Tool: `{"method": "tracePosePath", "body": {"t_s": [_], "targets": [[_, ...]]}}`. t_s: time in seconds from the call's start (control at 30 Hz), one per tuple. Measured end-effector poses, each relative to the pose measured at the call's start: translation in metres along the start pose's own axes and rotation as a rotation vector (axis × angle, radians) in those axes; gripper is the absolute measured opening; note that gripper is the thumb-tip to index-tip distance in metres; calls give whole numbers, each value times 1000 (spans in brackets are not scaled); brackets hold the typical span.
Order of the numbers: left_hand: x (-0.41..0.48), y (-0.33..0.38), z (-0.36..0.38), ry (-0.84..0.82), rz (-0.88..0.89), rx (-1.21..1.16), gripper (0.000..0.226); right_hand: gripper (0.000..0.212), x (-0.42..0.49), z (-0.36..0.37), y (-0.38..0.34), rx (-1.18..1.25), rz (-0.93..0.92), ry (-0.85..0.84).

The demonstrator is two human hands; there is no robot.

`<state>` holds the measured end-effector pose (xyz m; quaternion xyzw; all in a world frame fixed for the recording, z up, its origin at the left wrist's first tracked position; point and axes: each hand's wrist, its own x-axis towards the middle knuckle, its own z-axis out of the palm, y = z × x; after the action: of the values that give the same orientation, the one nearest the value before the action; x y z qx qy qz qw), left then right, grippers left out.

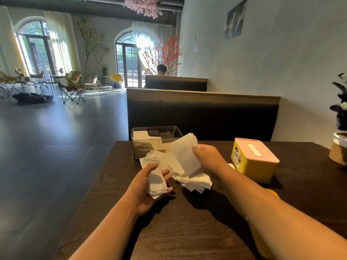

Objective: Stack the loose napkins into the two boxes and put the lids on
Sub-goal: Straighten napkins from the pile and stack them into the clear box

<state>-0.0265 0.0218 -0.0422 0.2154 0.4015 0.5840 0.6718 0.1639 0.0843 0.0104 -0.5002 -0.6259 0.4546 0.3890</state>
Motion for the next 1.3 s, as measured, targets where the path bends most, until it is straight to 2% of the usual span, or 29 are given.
{"method": "tracePosePath", "body": {"t_s": [0.1,0.2,0.3,0.47,0.53,0.63,0.73,0.8,0.9,1.0,1.07,1.13,1.2,1.3], "targets": [[-2,-2,1,-47,-6,-48,47,40,-8,26,9,233,244,-105],[-9,-2,4,-103,-4,-87,51,29,-20,50,10,269,327,-161],[-6,-4,2,-116,6,-130,63,22,-16,64,8,173,306,-164],[0,-5,-2,-124,-6,-218,81,30,-2,77,1,-21,258,-99],[-3,-6,0,-143,-20,-228,71,36,-2,84,2,-40,191,-70],[-7,-4,1,-129,-53,-194,45,50,-3,93,6,-96,119,-29],[-8,-2,3,-83,-55,-137,38,59,-3,93,5,-218,110,-45],[-9,-2,4,-88,-69,-134,38,69,-5,90,1,-270,182,-67],[-11,-3,5,-154,-124,-144,45,73,-6,81,-1,-426,151,-124],[-11,-3,2,-151,-137,-168,45,70,-7,60,-1,-405,65,-154],[-11,0,-2,-142,-138,-217,48,59,-8,39,3,-405,-36,-128],[-10,4,-3,-103,-119,-262,51,41,-5,12,15,-523,-127,-64],[-6,5,-5,-59,-91,-287,52,27,1,-12,30,-748,-161,-83],[-1,3,-7,-15,-83,-293,57,46,9,-31,49,-1089,-128,-212]]}}
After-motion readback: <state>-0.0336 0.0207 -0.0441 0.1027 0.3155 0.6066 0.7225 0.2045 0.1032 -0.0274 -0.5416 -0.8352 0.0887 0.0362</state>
